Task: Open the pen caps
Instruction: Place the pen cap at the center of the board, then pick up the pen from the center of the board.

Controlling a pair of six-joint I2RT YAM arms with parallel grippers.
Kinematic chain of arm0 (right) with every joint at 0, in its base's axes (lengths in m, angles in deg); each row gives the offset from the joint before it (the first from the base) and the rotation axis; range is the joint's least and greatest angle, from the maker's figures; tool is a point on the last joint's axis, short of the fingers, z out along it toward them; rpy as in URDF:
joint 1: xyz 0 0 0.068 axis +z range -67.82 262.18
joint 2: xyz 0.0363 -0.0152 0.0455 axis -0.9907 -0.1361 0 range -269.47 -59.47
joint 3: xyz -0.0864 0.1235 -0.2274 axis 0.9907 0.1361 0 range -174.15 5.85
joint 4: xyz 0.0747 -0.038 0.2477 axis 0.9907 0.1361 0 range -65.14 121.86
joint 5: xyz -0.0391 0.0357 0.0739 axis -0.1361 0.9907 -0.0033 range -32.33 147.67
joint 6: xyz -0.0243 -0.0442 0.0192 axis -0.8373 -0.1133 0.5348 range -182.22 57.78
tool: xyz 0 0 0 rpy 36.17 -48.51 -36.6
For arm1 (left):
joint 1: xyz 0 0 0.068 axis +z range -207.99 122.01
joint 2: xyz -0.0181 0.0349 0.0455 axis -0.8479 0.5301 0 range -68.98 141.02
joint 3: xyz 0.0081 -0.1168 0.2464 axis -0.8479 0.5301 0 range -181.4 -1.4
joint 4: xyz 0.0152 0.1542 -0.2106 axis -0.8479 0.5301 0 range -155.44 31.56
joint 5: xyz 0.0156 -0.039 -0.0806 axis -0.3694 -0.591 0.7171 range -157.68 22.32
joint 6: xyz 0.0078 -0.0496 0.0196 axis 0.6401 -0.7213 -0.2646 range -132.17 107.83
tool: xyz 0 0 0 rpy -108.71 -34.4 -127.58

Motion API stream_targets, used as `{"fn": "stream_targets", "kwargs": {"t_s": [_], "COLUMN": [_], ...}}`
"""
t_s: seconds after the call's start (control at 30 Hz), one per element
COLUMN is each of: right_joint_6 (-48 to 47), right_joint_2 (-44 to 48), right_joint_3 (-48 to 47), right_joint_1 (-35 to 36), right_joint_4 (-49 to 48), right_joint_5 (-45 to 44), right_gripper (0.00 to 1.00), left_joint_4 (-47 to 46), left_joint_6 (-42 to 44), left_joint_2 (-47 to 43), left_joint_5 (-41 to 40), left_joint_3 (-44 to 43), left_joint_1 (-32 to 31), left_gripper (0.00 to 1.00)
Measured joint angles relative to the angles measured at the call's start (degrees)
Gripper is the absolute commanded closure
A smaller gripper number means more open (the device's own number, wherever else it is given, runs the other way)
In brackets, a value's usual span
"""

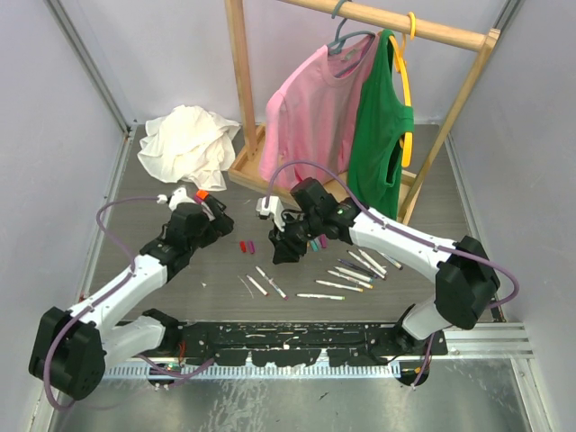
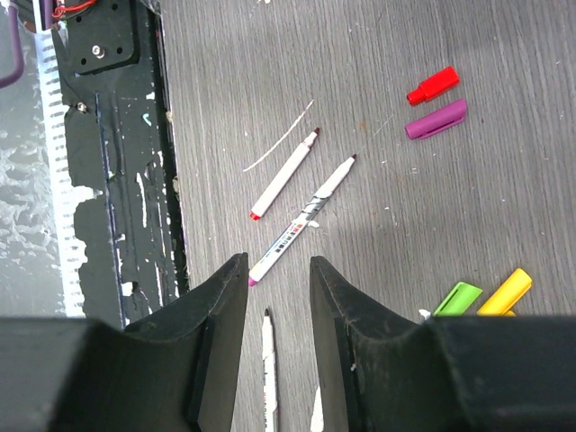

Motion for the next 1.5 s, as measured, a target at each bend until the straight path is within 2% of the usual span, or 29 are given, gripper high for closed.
{"fn": "stream_targets", "kwargs": {"t_s": [0.13,0.2,0.27,0.37,0.4,0.57,0.7,1.0,1.23,1.5], "right_joint_6": [-0.39,-0.59,-0.87,-1.27,-1.38,-1.57,-1.73,-1.77,-1.81,-1.90], "right_joint_2": [0.00,0.00,0.00,0.00,0.00,0.00,0.00,0.00,-0.02,-0.02], "right_joint_3": [0.00,0.00,0.00,0.00,0.00,0.00,0.00,0.00,0.00,0.00], "right_joint_1": [-0.33,-0.44,-0.46,-0.48,-0.48,-0.48,-0.48,-0.48,-0.48,-0.48], "right_joint_4": [0.17,0.22,0.37,0.63,0.70,1.03,1.05,1.44,1.44,1.46], "right_joint_5": [0.02,0.04,0.07,0.04,0.04,0.04,0.07,0.07,0.09,0.20], "right_gripper": [0.61,0.61,0.61,0.61,0.61,0.61,0.61,0.61,0.61,0.61], "left_joint_4": [2.12,3.93,5.81,7.89,9.16,13.55,16.31,17.68,19.02,20.06], "left_joint_6": [0.26,-0.09,-0.74,-2.01,-2.19,-2.67,-2.69,-2.34,-2.36,-2.34], "left_joint_2": [3.61,6.97,11.17,18.18,21.53,33.33,38.47,41.79,42.62,42.84], "left_joint_5": [-4.92,-6.34,-7.08,-6.93,-6.36,-3.67,-3.45,-3.56,-3.72,-4.17], "left_joint_3": [-2.69,-5.49,-8.90,-13.79,-16.04,-23.50,-27.06,-31.08,-31.95,-31.36], "left_joint_1": [2.73,4.63,6.97,10.12,11.45,15.43,16.65,16.79,16.96,17.00], "left_gripper": [0.12,0.19,0.31,0.54,0.57,0.58,0.57,0.55,0.63,0.66]}}
